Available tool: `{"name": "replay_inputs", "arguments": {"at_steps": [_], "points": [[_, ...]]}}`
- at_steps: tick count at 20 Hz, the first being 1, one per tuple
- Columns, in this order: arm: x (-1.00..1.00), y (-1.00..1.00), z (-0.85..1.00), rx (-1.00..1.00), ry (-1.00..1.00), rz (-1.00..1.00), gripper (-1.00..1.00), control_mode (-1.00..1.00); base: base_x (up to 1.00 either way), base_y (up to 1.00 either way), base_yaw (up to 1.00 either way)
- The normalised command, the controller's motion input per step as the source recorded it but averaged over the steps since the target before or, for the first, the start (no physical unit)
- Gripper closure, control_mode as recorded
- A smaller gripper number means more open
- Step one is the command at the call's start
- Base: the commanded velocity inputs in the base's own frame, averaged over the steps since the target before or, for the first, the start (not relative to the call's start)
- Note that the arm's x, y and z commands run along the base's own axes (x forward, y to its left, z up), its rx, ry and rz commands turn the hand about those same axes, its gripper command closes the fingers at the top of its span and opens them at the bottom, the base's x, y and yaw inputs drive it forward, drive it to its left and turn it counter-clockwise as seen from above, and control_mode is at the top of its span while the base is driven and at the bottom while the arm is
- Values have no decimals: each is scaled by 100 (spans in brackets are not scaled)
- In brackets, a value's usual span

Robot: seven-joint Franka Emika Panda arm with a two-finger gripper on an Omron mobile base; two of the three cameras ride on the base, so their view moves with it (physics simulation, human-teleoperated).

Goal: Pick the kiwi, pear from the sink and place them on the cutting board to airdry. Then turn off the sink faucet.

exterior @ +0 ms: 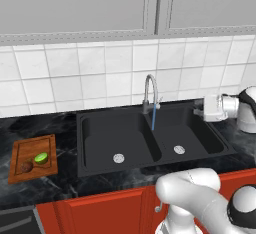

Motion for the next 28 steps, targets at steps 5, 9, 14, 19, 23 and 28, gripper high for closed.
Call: {"name": "replay_inputs", "arguments": {"at_steps": [5,9,14,19,23,28], "points": [[31,0,-6,0,2,0,-100,-100,0,0,0],[21,0,-18,0,0,0,-100,-100,0,0,0],[23,0,-29,0,0,0,-100,-100,0,0,0],[33,0,-13,0,0,0,-100,-100,0,0,0],[30,0,-9,0,0,0,-100,-100,0,0,0],[33,0,-15,0,0,0,-100,-100,0,0,0]]}}
